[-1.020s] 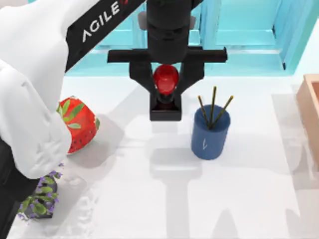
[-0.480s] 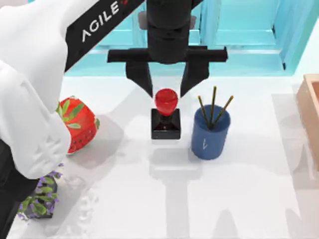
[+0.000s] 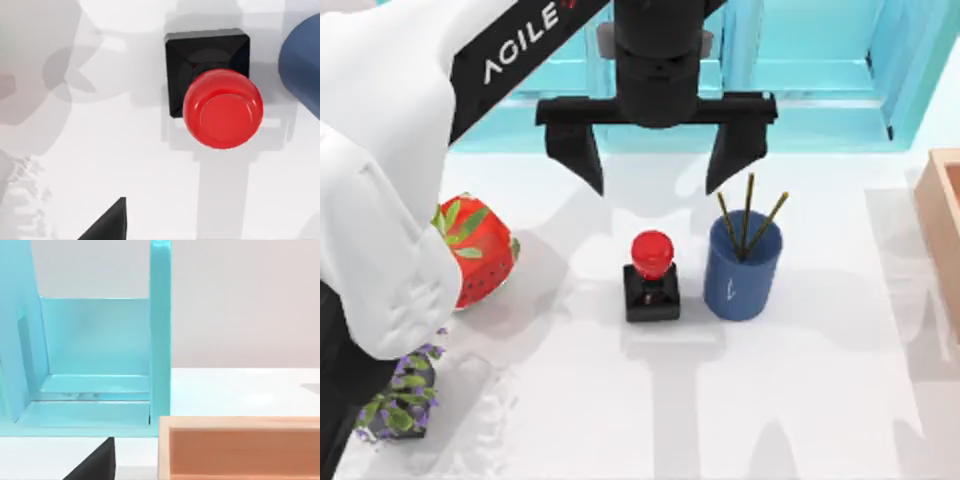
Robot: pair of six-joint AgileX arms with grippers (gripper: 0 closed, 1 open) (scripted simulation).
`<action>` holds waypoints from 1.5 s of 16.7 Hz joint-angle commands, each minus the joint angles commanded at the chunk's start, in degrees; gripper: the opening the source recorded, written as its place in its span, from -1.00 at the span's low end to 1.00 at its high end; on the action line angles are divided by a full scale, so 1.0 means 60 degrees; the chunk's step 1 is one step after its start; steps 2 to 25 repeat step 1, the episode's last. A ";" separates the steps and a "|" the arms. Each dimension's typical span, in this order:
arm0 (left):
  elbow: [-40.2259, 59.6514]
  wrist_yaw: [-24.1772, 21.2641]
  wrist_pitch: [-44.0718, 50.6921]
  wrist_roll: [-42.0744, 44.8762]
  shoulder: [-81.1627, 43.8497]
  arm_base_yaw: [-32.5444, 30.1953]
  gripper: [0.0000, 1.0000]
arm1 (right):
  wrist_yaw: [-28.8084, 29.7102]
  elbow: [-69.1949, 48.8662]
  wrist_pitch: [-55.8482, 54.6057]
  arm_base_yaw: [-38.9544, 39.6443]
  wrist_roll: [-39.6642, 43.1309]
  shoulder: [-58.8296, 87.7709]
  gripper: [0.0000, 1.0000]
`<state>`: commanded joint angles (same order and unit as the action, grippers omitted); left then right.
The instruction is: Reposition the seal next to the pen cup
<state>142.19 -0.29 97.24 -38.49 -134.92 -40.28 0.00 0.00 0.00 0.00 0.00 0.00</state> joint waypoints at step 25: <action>0.0000 0.0000 0.0000 0.0000 0.0000 0.0000 1.00 | 0.0000 0.0000 0.0000 0.0000 0.0000 0.0000 1.00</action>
